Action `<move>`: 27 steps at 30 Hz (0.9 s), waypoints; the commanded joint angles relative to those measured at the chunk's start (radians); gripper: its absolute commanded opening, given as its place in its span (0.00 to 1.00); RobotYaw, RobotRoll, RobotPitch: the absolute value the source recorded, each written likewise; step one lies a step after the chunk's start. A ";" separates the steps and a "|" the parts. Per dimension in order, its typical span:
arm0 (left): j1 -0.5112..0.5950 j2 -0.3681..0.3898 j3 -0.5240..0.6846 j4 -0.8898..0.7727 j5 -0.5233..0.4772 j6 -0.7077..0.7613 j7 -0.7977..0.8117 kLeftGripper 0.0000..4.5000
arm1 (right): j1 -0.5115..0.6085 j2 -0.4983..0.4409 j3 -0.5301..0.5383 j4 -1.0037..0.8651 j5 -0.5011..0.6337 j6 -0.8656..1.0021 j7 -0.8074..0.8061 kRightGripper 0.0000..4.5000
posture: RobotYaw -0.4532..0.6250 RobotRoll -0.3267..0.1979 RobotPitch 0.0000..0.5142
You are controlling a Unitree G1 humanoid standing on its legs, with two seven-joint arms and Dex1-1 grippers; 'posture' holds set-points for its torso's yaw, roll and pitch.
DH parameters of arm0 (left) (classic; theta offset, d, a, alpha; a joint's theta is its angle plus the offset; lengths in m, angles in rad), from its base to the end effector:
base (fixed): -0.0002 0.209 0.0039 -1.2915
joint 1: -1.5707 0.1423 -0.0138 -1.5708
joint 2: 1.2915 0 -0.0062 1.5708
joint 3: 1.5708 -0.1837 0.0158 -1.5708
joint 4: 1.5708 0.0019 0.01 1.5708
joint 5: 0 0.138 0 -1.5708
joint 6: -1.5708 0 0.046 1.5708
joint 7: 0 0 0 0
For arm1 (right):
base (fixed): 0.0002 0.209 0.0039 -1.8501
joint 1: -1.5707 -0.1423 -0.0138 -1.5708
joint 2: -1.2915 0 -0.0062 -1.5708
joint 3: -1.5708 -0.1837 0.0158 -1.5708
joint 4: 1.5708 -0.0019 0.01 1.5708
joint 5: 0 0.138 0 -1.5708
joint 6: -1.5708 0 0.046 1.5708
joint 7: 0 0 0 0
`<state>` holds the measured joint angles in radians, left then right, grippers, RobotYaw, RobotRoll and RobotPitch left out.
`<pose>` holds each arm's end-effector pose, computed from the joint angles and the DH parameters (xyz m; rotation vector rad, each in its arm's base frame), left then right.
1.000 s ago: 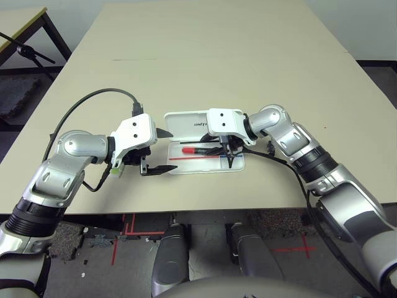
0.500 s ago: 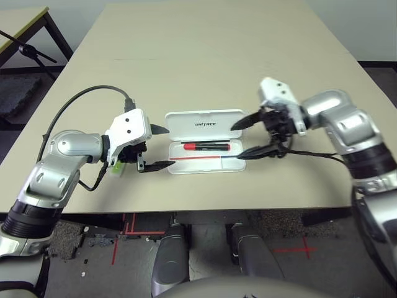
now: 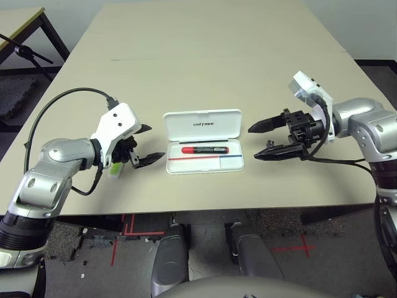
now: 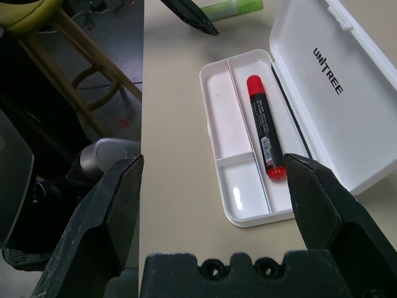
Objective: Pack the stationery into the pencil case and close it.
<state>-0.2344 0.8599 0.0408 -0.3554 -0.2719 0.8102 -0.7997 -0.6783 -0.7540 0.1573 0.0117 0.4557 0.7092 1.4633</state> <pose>0.2226 0.2562 0.1793 0.4791 0.4469 -0.6796 0.2901 -0.2221 0.2086 -0.2212 0.3830 1.5175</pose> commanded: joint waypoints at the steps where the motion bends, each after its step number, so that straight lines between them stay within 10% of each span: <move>1: -0.007 -0.034 0.053 -0.047 -0.016 0.205 0.110 1.00 | 0.023 0.000 0.001 -0.024 0.015 0.000 -0.013 1.00 | 0.47 0.62 0.32; 27: -0.105 -0.177 0.154 0.007 -0.016 0.711 0.399 1.00 | 0.034 0.024 0.041 0.008 -0.009 -0.062 -0.025 1.00 | 0.48 0.62 0.31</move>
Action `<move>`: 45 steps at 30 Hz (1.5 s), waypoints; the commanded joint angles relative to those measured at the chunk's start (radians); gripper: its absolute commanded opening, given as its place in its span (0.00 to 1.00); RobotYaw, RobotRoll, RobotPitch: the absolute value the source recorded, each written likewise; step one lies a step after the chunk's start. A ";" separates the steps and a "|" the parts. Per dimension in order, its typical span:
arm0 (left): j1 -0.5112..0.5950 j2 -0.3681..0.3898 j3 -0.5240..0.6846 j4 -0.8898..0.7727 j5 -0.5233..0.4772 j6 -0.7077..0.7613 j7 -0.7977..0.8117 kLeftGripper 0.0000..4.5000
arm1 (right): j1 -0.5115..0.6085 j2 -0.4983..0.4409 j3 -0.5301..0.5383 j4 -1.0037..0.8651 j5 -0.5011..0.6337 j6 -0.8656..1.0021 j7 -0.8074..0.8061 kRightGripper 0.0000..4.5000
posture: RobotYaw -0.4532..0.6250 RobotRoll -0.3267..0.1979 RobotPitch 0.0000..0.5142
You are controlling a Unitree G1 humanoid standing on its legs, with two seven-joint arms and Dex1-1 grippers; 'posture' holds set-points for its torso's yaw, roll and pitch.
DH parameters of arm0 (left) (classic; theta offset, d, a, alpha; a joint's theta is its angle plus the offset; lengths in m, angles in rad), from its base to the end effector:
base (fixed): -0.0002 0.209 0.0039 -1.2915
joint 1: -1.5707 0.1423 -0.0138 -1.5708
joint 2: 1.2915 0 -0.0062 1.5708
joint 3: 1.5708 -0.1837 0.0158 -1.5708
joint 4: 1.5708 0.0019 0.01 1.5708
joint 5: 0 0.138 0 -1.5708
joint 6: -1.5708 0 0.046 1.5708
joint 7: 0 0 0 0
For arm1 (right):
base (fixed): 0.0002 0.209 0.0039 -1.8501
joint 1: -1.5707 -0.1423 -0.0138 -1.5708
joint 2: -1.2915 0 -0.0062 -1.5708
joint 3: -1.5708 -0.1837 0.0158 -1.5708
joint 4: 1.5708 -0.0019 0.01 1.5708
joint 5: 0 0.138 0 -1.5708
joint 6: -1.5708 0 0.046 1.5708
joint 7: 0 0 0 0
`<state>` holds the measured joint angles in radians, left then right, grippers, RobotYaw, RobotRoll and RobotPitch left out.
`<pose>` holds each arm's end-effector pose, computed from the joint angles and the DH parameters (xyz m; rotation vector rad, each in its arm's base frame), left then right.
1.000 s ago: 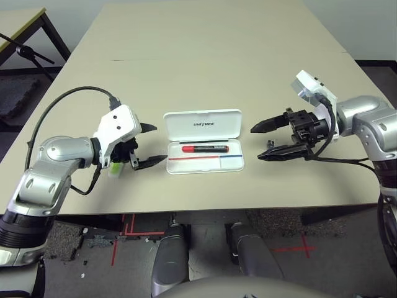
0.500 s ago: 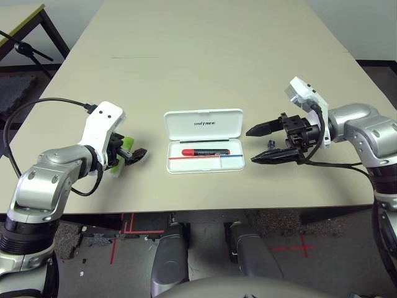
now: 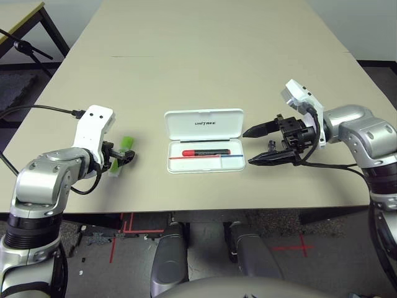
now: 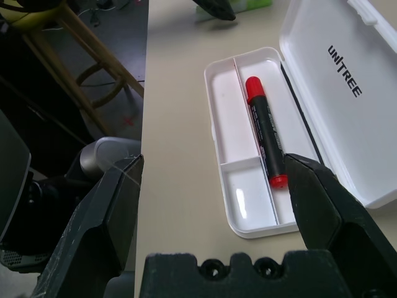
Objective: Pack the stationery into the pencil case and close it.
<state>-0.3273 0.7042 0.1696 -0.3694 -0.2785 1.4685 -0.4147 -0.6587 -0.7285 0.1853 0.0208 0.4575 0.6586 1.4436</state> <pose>0.2175 0.2597 0.1720 0.1992 0.7642 -0.1322 0.2912 -0.2152 0.1978 -0.2217 0.3682 1.5378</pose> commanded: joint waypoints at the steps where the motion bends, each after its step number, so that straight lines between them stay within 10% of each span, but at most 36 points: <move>1: -0.017 -0.034 0.033 0.027 -0.012 0.069 0.017 1.00 | 0.016 -0.003 0.014 -0.001 -0.013 -0.015 -0.006 1.00 | 0.48 0.62 0.31; 5: -0.029 -0.057 0.047 0.044 -0.017 0.090 0.021 0.87 | 0.019 -0.004 0.014 -0.003 -0.018 -0.020 -0.008 1.00 | 0.48 0.62 0.31; 13: -0.031 -0.057 0.041 0.060 -0.021 0.088 0.025 0.23 | 0.020 -0.003 0.014 0.004 -0.031 -0.037 -0.009 1.00 | 0.47 0.62 0.30; 19: -0.009 0.030 0.005 0.070 -0.034 -0.037 -0.038 0.24 | 0.021 0.000 0.019 0.005 -0.038 -0.043 -0.008 1.00 | 0.48 0.62 0.30; 33: 0.212 0.379 -0.028 -0.047 -0.081 -0.846 -0.632 0.24 | 0.016 0.004 0.034 0.024 -0.054 -0.064 -0.005 1.00 | 0.49 0.62 0.31; 45: -0.018 0.298 -0.357 -0.104 -0.008 -0.884 -0.707 0.24 | 0.006 -0.003 0.052 0.056 -0.090 -0.098 0.000 1.00 | 0.49 0.62 0.30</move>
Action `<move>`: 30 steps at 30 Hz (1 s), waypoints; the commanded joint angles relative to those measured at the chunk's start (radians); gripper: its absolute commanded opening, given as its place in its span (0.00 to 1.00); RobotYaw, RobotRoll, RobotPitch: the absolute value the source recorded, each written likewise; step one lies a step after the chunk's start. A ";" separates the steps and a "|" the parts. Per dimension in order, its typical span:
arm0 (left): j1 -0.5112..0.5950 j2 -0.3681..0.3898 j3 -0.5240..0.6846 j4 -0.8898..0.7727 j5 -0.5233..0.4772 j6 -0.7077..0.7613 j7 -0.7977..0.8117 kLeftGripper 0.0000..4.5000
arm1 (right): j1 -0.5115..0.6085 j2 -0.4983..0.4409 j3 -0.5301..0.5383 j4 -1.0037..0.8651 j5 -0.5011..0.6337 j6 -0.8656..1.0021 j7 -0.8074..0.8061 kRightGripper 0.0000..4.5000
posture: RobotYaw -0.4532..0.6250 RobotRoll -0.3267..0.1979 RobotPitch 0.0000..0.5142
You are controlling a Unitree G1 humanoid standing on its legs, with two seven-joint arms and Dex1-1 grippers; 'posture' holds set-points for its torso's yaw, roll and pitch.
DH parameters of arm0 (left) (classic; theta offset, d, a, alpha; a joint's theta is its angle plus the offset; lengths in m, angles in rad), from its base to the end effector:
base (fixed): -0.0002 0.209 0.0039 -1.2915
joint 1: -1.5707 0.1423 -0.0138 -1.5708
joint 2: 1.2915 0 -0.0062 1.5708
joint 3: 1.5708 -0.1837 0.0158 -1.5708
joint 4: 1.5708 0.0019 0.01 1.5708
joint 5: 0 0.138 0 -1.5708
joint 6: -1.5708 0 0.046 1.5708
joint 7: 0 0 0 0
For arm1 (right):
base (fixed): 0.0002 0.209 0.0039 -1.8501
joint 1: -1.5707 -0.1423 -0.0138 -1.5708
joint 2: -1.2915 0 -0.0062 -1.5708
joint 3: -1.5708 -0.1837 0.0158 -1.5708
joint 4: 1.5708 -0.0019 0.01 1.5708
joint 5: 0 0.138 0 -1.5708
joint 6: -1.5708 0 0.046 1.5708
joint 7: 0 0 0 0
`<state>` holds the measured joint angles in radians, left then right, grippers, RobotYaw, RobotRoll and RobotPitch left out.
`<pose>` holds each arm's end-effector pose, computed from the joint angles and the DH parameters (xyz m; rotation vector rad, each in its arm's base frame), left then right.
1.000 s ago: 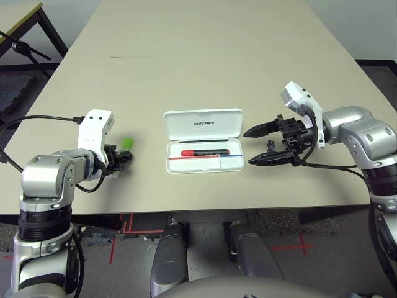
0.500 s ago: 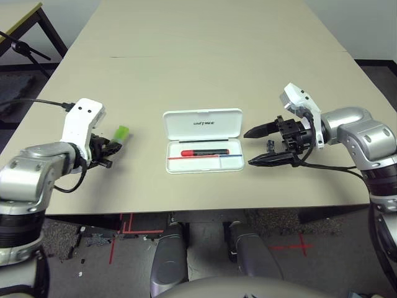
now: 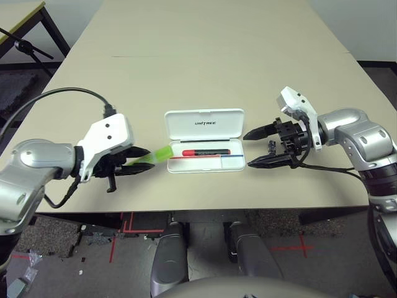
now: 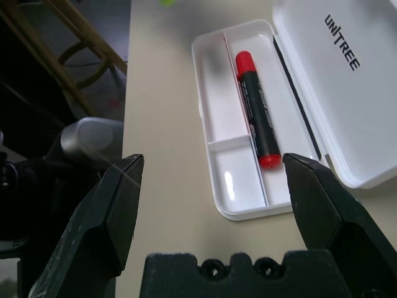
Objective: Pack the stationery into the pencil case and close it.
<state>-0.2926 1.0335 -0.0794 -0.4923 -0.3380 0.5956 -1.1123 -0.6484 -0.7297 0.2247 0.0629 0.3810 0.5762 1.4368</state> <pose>0.2166 0.2289 0.2114 0.7311 0.3683 -1.1919 0.2939 -0.2164 0.1890 -0.3036 0.3979 1.5028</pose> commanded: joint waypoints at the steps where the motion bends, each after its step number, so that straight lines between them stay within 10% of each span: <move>1: -0.081 -0.048 -0.138 0.025 0.062 -0.007 -0.014 0.24 | -0.006 -0.001 0.013 0.017 -0.016 -0.018 0.007 1.00 | 0.49 0.62 0.30; 30: -0.363 -0.307 -0.455 0.297 0.331 -0.046 -0.068 0.24 | 0.038 -0.009 0.011 -0.007 -0.044 -0.039 -0.028 1.00 | 0.44 0.62 0.30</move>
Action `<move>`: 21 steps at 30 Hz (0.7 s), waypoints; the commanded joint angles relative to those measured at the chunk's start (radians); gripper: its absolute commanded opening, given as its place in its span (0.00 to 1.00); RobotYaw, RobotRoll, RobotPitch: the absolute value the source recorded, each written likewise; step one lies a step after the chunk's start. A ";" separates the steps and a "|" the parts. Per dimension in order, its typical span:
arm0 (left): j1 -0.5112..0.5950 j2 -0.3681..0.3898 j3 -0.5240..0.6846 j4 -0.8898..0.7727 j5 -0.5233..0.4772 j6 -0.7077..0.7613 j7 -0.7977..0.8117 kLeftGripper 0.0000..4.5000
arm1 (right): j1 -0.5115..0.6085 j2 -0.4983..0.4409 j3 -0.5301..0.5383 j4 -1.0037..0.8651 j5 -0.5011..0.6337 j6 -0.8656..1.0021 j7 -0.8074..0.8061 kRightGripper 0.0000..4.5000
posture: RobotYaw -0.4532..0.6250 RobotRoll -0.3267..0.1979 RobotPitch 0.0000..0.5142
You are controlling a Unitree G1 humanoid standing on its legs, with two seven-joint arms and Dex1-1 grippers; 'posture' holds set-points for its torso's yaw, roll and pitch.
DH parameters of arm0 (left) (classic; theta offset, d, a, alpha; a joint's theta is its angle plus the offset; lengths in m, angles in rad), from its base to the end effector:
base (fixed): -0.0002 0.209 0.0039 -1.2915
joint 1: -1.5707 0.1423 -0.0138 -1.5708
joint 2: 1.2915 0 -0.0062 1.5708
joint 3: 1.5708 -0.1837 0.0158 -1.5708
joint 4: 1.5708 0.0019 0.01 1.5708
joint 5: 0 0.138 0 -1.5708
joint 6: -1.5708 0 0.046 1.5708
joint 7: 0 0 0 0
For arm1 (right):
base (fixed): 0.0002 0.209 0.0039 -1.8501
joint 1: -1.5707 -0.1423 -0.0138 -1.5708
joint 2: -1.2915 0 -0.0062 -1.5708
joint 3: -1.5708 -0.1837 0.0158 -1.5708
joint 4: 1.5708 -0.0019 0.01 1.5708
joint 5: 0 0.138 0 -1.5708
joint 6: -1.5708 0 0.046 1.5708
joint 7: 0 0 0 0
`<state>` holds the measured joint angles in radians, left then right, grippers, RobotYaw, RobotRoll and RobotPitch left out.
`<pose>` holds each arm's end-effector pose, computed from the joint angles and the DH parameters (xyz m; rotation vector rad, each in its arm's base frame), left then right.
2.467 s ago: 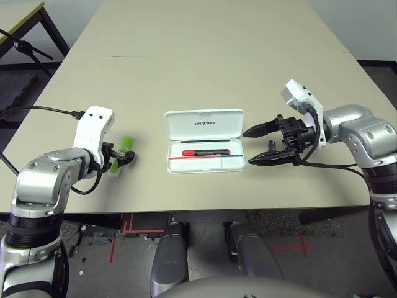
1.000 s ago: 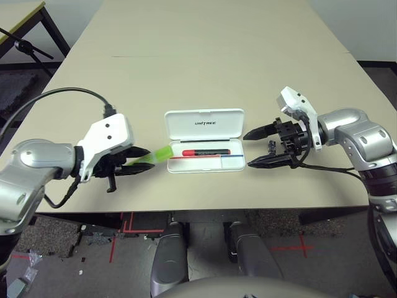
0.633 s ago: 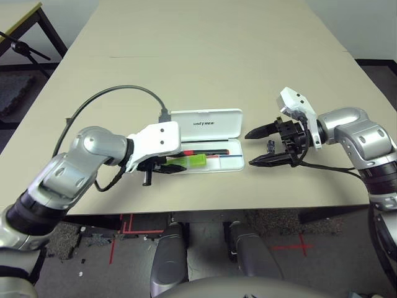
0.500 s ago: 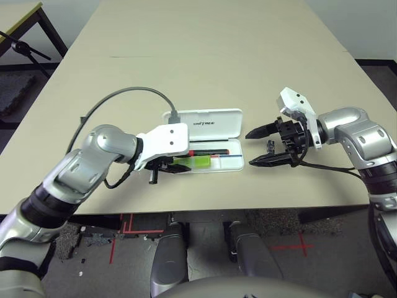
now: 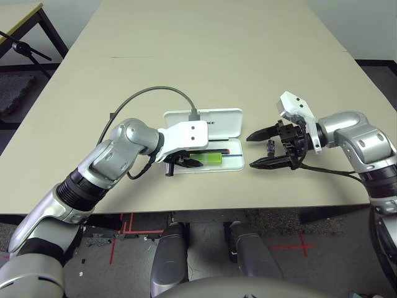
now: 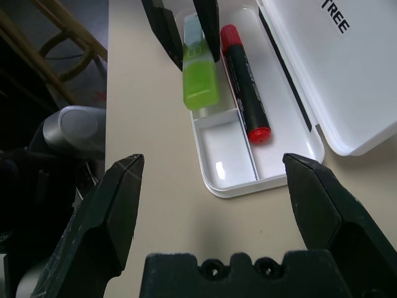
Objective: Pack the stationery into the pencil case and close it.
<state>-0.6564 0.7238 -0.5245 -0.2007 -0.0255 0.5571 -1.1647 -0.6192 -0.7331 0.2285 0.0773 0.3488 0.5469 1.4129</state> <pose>0.2715 0.1519 0.1817 0.8823 0.4118 -1.3597 0.2923 -0.2207 0.1806 -0.3229 0.4203 1.4587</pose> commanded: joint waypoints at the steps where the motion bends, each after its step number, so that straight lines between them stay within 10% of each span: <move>1: 0.002 0.004 -0.008 0.005 0.018 -0.007 -0.018 0.24 | 0.009 -0.005 0.007 -0.021 -0.012 -0.011 -0.005 1.00 | 0.44 0.62 0.30; 7: 0.003 0.008 0.002 0.000 0.017 0.004 -0.025 0.24 | 0.009 -0.004 0.009 -0.015 -0.016 -0.020 -0.009 1.00 | 0.44 0.62 0.30; 16: 0.015 0.048 0.100 -0.053 -0.051 0.021 -0.047 0.99 | 0.010 -0.001 0.009 -0.001 -0.023 -0.030 -0.009 1.00 | 0.44 0.62 0.29; 21: 0.071 0.127 0.288 -0.141 -0.187 0.035 -0.083 1.00 | 0.010 -0.006 0.008 0.008 -0.027 -0.033 -0.002 1.00 | 0.44 0.62 0.27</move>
<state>-0.6049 0.8289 -0.2863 -0.3092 -0.1681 0.5846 -1.2261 -0.6142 -0.7336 0.2285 0.0827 0.3283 0.5193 1.4024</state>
